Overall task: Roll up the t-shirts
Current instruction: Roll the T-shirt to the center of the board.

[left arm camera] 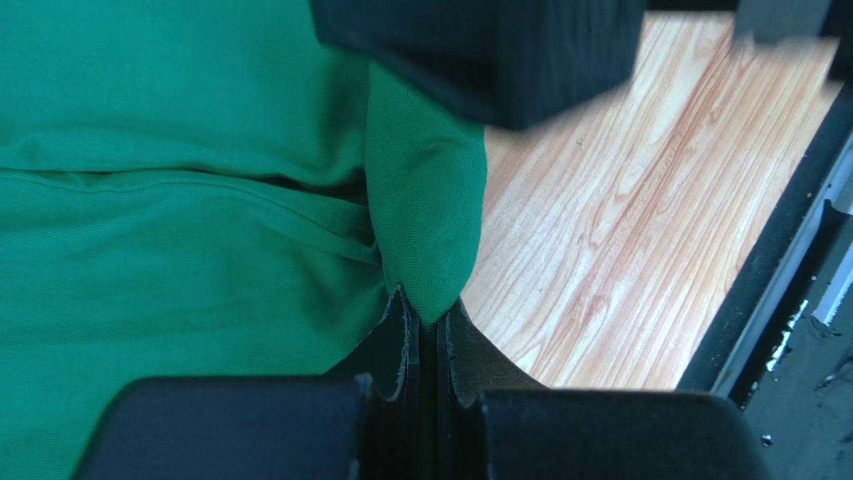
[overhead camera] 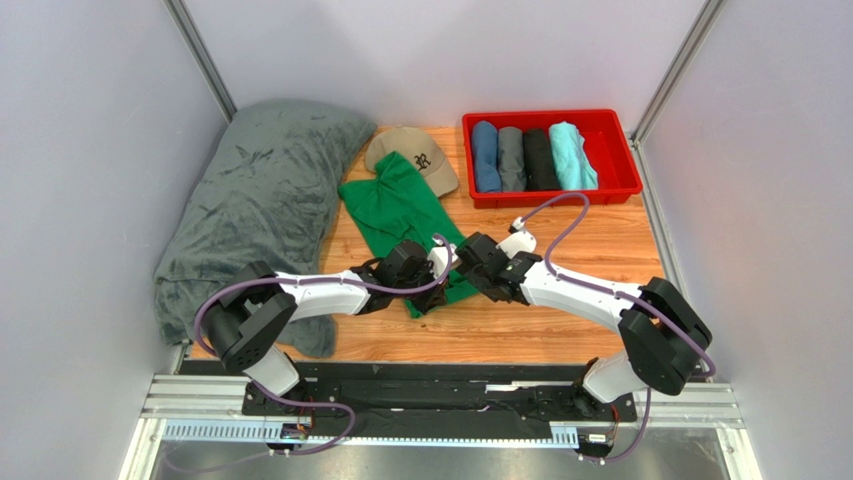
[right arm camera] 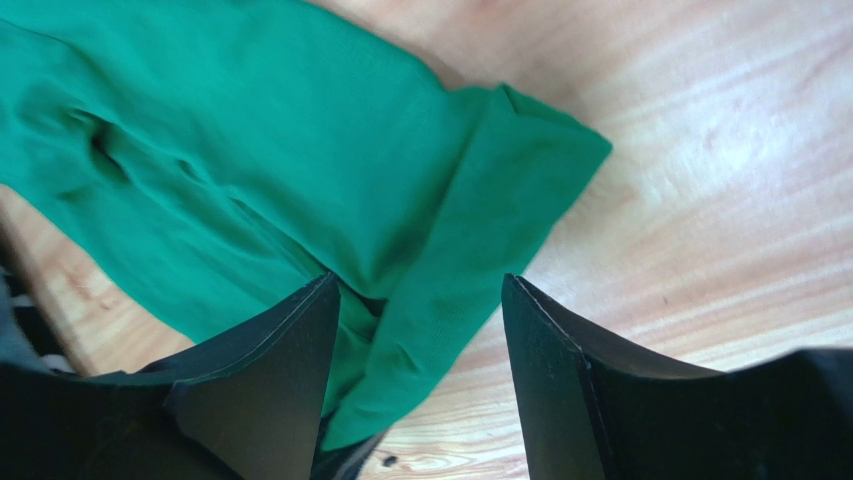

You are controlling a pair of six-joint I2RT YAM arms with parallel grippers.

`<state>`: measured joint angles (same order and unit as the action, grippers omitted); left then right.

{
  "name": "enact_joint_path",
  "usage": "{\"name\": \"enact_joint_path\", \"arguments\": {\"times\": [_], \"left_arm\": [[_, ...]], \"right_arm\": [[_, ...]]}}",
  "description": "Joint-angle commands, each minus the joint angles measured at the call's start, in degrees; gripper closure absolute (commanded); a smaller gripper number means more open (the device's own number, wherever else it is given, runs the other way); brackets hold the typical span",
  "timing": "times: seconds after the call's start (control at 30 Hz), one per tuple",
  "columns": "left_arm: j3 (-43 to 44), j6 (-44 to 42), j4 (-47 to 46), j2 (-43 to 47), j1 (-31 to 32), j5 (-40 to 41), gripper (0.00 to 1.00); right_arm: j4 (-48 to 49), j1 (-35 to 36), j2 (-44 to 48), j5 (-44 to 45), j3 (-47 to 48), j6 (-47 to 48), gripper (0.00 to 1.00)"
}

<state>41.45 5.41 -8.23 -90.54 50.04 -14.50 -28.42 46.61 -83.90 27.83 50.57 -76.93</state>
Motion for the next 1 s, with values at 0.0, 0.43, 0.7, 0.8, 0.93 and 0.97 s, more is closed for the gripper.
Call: {"name": "enact_joint_path", "arguments": {"times": [0.0, 0.43, 0.7, 0.8, 0.93, 0.97], "left_arm": [[2.1, 2.9, 2.3, -1.4, -0.3, -2.6, 1.0], [1.2, 4.2, 0.6, -1.7, -0.4, -3.1, 1.0], [-1.6, 2.6, -3.0, 2.2, -0.4, -4.7, 1.0], [-2.3, 1.2, -3.4, 3.6, -0.4, -4.7, 0.83], [-2.8, -1.2, -3.5, 6.6, -0.4, -2.9, 0.57], [-2.9, -1.8, -3.5, 7.3, -0.4, -2.1, 0.49]], "right_arm": [[1.2, 1.3, -0.4, 2.8, -2.6, -6.0, 0.36], [3.6, 2.0, -3.8, 4.0, -4.8, -9.7, 0.37], [-1.7, -1.2, -11.1, 0.5, 3.6, -4.6, 0.78], [-7.2, -2.0, -13.5, -0.7, 8.0, -2.7, 1.0], [-14.5, -3.1, -16.1, -1.3, 12.9, 0.6, 1.0], [-16.9, -3.4, -17.1, -1.6, 13.8, 2.1, 1.0]]}}
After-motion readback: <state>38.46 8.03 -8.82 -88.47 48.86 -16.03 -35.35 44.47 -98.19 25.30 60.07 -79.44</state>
